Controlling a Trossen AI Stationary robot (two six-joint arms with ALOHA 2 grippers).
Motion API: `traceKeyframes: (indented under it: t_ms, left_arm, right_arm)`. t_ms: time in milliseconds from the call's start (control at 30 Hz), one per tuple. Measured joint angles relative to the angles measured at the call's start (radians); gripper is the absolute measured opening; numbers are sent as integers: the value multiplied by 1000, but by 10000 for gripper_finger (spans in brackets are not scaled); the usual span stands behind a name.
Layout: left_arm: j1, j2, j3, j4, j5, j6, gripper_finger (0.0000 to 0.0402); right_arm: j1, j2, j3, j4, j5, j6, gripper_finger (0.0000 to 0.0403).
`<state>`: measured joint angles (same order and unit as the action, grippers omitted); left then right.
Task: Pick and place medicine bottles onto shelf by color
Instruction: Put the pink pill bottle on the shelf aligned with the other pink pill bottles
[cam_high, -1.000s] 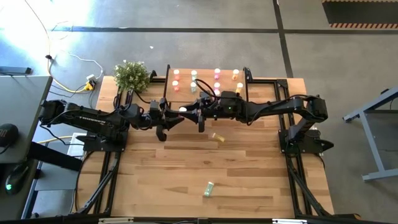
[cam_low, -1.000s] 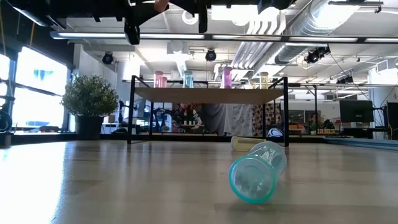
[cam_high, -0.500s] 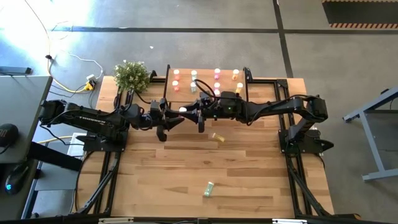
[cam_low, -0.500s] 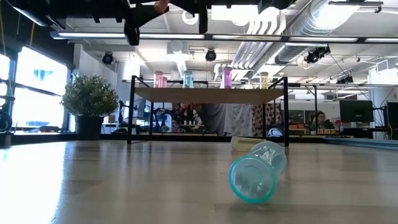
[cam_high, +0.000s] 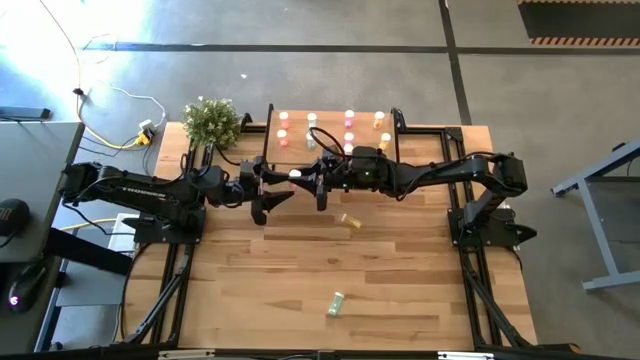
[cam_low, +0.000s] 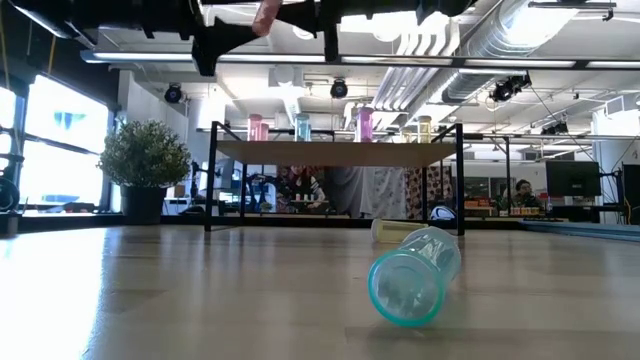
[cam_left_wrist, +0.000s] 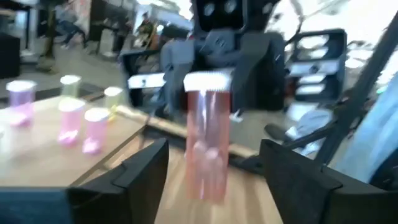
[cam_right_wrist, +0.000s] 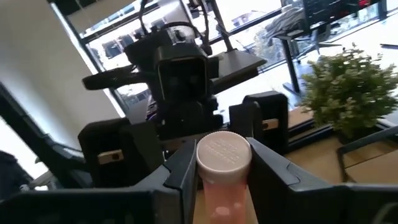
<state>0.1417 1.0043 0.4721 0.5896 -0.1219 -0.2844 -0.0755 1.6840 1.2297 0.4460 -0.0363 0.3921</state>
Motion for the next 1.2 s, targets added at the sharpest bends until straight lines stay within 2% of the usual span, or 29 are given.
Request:
traceKeyframes:
  t_ms: [200,400,633,833,1200]
  left_arm:
    - [47,-113,0,-171,0,-1,256]
    - [92,-224,0,-250,2,-1,257]
    - [183,-324,0,-295,-3,-1,257]
    - [263,-367,0,-306,-4,24,257]
    - [381,-384,0,-314,-20,26,257]
  right_arm:
    - [-28,0,0,-1,8,-9,99]
    - [-43,0,7,11,65,-80,99]
    - [-69,54,171,-120,130,-218,99]
    - [-95,158,278,-132,160,-271,99]
    - [-94,281,295,-149,237,-269,99]
